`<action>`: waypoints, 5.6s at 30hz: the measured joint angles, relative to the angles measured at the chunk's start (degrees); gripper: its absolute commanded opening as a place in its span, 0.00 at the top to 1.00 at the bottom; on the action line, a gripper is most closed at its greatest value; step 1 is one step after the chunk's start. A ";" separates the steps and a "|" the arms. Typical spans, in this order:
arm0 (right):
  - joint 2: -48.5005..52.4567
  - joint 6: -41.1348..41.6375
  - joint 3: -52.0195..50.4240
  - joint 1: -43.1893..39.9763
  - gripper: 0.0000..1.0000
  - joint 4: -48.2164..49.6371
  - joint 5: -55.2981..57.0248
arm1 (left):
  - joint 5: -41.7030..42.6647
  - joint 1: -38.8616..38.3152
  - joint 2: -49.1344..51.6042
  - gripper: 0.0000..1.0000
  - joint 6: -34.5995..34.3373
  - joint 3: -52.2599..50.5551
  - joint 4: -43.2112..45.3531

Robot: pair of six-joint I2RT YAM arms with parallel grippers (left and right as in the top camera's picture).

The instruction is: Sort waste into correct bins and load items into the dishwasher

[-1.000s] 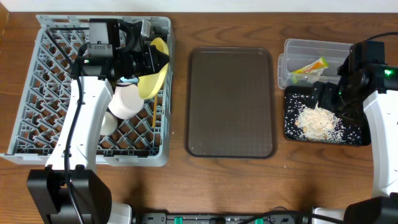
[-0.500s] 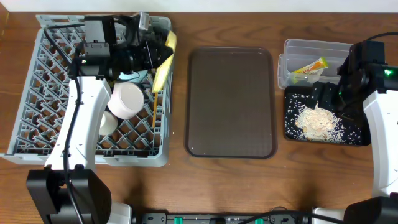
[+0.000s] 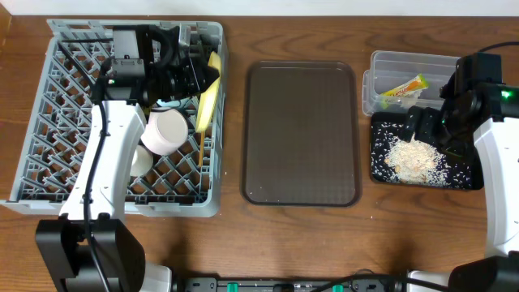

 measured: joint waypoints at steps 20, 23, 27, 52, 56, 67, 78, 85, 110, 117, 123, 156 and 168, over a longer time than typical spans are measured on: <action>0.00 -0.02 0.00 0.00 0.01 1.88 -0.20 | -21.92 0.00 -0.46 0.39 1.38 -1.55 -0.20; 0.00 -0.13 0.00 0.00 0.01 4.46 -1.92 | -23.89 0.00 -2.40 0.41 1.62 -1.55 -2.49; 0.00 -2.56 -0.02 0.92 0.01 11.98 -6.40 | -28.02 0.00 -6.27 0.59 1.62 -1.55 -9.79; 1.16 -9.68 0.00 7.15 0.12 21.97 -3.98 | -34.36 -1.49 -7.15 0.92 1.86 -1.60 -29.42; 1.16 -9.75 0.00 7.15 0.01 18.84 -3.54 | -35.91 -4.63 -7.15 0.93 1.86 -1.60 -31.58; -3.54 -9.75 -8.98 7.72 0.01 21.75 -0.11 | -39.52 -15.50 -11.76 0.72 2.10 -7.58 -27.12; -37.88 -6.34 -33.44 9.73 0.01 29.03 3.85 | -40.59 -16.39 -46.69 0.18 1.88 -29.33 -18.43; -48.63 -6.05 -34.58 9.73 0.01 24.24 7.61 | -42.88 -16.39 -58.01 0.12 1.81 -32.63 -18.03; -50.47 -5.95 -35.04 9.73 0.01 14.45 10.40 | -43.17 -16.39 -57.66 0.11 1.81 -32.63 -18.03; -54.53 -5.95 -36.98 9.73 0.01 12.79 11.76 | -43.17 -16.39 -57.66 0.10 1.81 -32.63 -18.03; -61.55 -5.95 -43.32 9.73 0.01 16.24 11.85 | -43.21 -16.39 -57.66 0.10 1.81 -32.65 -18.03; -86.79 -18.32 -82.73 9.97 0.01 71.21 0.57 | -43.32 -16.39 -57.66 0.10 1.81 -33.11 -18.01; -86.82 -20.44 -82.73 9.97 0.01 71.23 0.00 | -43.32 -16.39 -57.66 0.09 1.81 -33.11 -18.01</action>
